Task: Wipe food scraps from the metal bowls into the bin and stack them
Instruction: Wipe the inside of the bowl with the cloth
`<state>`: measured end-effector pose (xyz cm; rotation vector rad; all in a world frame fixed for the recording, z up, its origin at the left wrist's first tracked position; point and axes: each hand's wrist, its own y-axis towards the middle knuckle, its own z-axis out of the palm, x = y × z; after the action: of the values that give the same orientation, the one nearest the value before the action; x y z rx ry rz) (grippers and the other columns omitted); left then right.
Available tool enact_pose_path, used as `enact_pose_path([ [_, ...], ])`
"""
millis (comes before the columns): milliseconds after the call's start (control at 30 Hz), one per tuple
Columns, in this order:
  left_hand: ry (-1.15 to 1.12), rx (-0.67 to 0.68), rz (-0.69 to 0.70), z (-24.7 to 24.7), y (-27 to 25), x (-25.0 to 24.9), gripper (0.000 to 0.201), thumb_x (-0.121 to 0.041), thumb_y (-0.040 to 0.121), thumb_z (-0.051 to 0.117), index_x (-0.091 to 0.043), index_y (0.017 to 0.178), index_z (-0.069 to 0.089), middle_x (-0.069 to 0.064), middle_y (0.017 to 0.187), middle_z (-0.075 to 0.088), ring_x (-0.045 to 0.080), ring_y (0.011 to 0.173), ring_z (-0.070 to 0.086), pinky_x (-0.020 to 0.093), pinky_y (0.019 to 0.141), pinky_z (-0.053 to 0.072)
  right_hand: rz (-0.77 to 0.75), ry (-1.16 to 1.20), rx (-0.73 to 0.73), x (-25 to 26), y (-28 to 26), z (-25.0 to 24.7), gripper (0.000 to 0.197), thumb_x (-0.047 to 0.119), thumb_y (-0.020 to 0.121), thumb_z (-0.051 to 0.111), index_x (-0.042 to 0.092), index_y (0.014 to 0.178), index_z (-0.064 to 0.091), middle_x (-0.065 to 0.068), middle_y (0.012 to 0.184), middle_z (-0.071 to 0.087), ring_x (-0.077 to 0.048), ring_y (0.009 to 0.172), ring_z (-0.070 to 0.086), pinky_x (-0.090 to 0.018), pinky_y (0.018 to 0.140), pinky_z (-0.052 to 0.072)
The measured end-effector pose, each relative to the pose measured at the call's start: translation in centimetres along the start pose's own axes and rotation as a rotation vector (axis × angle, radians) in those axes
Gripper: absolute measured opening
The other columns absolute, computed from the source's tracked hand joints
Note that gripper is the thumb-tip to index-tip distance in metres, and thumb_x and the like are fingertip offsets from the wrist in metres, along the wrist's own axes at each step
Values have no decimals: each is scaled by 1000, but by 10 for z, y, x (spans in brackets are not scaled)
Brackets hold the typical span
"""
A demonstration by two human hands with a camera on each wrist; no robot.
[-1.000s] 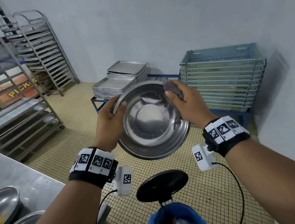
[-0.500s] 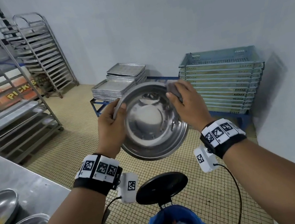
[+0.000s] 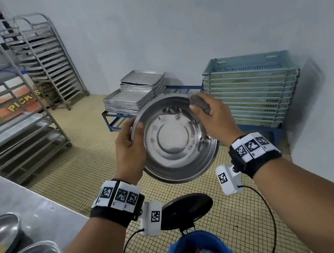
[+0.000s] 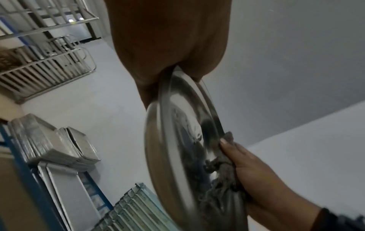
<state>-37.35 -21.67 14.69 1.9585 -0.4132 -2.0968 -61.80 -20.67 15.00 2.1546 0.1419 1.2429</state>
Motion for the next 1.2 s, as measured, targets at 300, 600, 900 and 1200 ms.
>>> enact_pose_path([
  [300,352,353,102,-5,25,-21,19,-22,106,62,-28,121,71,-9,102,78,13,89,76,33,76,62,-166,-228,179,17,7,-3,45,52,96,60,29,134,63,5,108,75,-13,92,71,-41,84,60],
  [600,139,84,32,-8,21,-16,20,-22,106,63,-20,123,71,-1,98,79,16,78,75,30,64,58,-15,-155,50,-4,-5,-6,46,53,100,55,30,140,55,5,98,74,-14,82,73,-41,75,63],
  [900,93,91,14,0,14,-12,23,-22,104,65,-17,126,71,2,100,79,18,81,76,32,67,60,-83,-151,59,8,9,-5,46,52,99,56,27,138,59,14,108,72,-1,94,69,-31,86,60],
  [1200,283,259,46,-4,21,-12,20,-30,107,60,-29,126,67,0,107,76,24,87,76,50,74,64,-86,-123,94,1,5,-10,35,44,99,61,32,133,61,15,108,73,-8,98,72,-39,88,61],
])
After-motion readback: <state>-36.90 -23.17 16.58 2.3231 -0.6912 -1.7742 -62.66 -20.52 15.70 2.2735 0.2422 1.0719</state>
